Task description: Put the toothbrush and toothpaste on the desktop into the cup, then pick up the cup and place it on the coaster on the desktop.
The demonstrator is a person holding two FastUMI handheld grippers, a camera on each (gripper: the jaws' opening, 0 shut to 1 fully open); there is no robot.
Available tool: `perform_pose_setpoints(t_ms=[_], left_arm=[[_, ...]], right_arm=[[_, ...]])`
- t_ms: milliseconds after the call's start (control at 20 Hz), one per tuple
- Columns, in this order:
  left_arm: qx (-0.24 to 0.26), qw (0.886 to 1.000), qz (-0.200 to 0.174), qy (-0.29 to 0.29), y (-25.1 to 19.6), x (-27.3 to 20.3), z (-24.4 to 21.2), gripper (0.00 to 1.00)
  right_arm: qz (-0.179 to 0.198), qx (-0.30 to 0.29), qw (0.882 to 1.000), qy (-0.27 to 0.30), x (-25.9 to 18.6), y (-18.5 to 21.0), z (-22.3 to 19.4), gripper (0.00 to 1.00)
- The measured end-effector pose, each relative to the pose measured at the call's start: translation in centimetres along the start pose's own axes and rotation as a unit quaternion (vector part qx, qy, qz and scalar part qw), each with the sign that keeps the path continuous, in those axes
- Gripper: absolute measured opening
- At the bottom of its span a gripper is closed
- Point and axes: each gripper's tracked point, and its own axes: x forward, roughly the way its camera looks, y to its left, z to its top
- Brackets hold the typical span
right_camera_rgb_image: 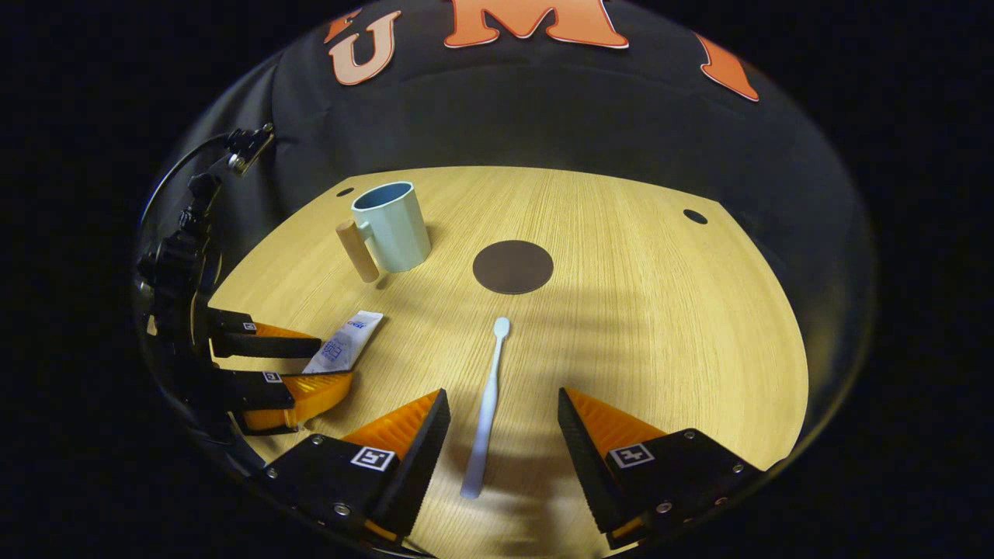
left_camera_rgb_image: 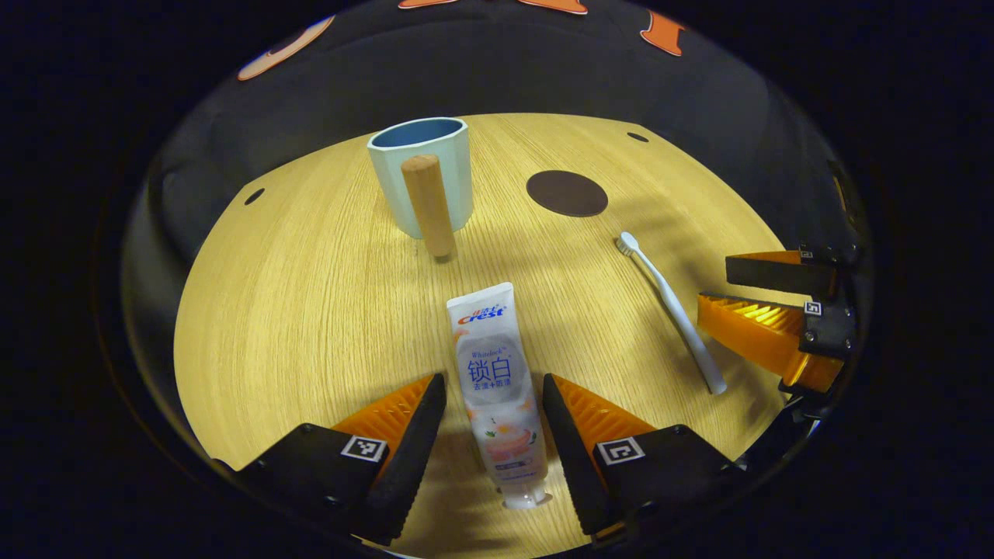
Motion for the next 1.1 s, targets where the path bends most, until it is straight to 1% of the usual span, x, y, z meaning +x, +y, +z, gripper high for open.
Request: perform_pose_setpoints(t_ms=[50,100,200,250,350,450,500,550,750,800,850,900,950,1000,1050,1100], left_arm=[[0.005,1.0,0.005,0.007,0.2,-0.1,0.1,0.79],[0.0,1.0,0.004,0.015,-0.1,0.1,0.4,0.79],[-0.008,0.999,0.009,0.033,0.1,-0.2,0.5,0.66],[-0.01,0.999,0.01,0.039,0.1,-0.1,0.3,0.66],[-0.019,0.999,0.009,0.042,0.0,-0.1,0.6,0.6],[-0.021,0.999,0.008,0.036,0.2,0.2,0.7,0.6],[-0.019,0.999,0.006,0.035,0.2,0.3,0.9,0.55],[-0.019,0.999,0.004,0.033,0.3,0.4,0.9,0.55],[-0.023,0.999,0.001,0.022,0.3,-0.1,1.2,0.55],[-0.023,0.999,-0.003,0.024,0.2,-0.2,1.2,0.51],[-0.023,0.999,-0.006,0.022,0.3,-0.1,1.2,0.46],[-0.023,1.0,-0.008,0.019,0.2,-0.1,1.3,0.46],[-0.022,1.0,-0.012,0.016,0.2,-0.2,1.2,0.47],[-0.022,1.0,-0.016,0.014,0.2,-0.2,1.3,0.47],[-0.033,0.999,-0.016,0.005,0.4,-0.1,1.6,0.47],[-0.04,0.999,-0.025,0.01,0.2,0.2,1.7,0.39]], right_arm=[[-0.001,-0.002,1.0,0.006,0.3,0.1,0.0,0.84],[0.002,-0.007,1.0,0.013,0.7,0.3,-0.2,0.84],[0.005,-0.013,0.999,0.029,1.5,1.1,-0.6,0.85],[0.005,-0.018,0.999,0.035,1.7,1.1,-0.7,0.85],[-0.002,-0.025,0.999,0.044,2.1,1.2,-0.9,0.84],[-0.012,-0.032,0.998,0.049,2.4,1.0,-1.1,0.79],[-0.016,-0.033,0.998,0.054,2.6,0.9,-1.3,0.73],[-0.017,-0.031,0.998,0.058,2.6,1.0,-1.4,0.71],[-0.016,-0.028,0.996,0.078,3.1,1.6,-2.2,0.51],[-0.017,-0.024,0.997,0.073,3.3,1.7,-1.8,0.42],[-0.018,-0.019,0.997,0.076,3.3,1.7,-1.9,0.39],[-0.021,-0.014,0.997,0.072,3.5,1.6,-1.6,0.33],[-0.022,-0.009,0.997,0.073,3.5,1.5,-1.6,0.29],[-0.021,-0.005,0.997,0.071,3.6,1.4,-1.5,0.22],[-0.017,-0.002,0.997,0.071,3.6,1.4,-1.5,0.19],[-0.01,0.005,0.997,0.073,3.7,1.8,-1.5,0.13]])
